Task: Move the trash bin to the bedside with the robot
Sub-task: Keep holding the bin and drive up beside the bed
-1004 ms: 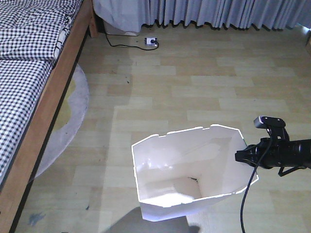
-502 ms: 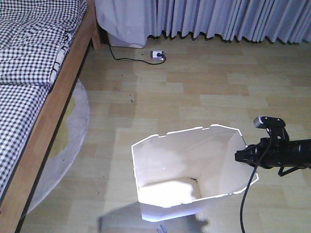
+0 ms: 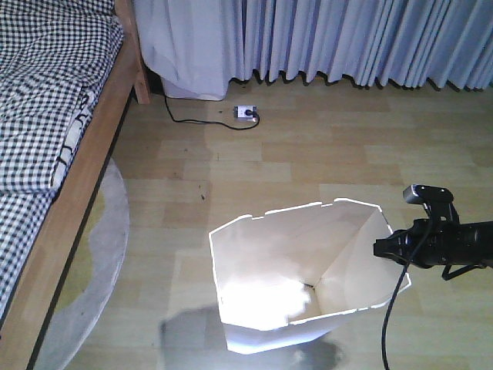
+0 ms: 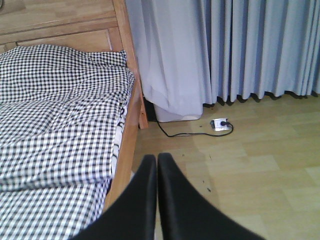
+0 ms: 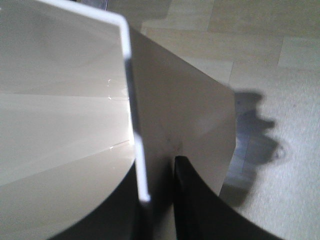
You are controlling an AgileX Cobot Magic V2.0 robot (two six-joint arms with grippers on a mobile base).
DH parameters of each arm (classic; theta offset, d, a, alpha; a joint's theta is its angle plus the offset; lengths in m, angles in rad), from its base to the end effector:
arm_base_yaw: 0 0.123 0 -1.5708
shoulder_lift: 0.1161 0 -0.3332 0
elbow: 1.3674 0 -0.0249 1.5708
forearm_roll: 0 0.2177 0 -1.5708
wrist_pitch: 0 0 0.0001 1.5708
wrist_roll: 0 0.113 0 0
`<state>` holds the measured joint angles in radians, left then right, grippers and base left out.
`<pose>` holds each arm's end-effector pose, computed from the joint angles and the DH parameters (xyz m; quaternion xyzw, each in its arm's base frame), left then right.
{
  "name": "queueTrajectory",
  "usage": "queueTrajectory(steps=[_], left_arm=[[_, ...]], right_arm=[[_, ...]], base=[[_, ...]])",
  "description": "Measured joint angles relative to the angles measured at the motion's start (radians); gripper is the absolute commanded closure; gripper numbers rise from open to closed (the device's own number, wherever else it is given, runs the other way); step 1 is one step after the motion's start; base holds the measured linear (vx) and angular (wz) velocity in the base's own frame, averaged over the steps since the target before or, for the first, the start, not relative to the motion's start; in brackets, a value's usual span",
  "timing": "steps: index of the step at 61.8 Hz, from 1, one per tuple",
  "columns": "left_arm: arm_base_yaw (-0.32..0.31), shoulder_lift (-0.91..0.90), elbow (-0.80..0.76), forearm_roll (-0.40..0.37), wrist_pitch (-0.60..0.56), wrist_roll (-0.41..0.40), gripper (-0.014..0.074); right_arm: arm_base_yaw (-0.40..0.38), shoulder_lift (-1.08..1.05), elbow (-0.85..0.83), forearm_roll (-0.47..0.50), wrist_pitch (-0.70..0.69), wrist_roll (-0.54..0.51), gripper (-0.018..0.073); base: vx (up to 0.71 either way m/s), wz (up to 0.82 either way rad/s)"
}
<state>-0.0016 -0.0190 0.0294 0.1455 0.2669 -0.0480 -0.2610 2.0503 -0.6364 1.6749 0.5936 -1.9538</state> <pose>-0.0056 0.0043 0.1757 0.0240 0.7697 0.0437 0.6364 0.2991 -0.0147 0.1044 -0.0439 0.9451 0.2391 0.2183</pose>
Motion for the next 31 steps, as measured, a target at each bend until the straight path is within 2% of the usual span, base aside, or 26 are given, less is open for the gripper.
queueTrajectory(steps=[31], left_arm=[[0.0, 0.0, 0.0, 0.0, 0.0, 0.0, 0.0602]], right_arm=[[0.0, 0.0, 0.0, 0.0, 0.001, 0.0, 0.0566]], base=[[0.39, 0.03]])
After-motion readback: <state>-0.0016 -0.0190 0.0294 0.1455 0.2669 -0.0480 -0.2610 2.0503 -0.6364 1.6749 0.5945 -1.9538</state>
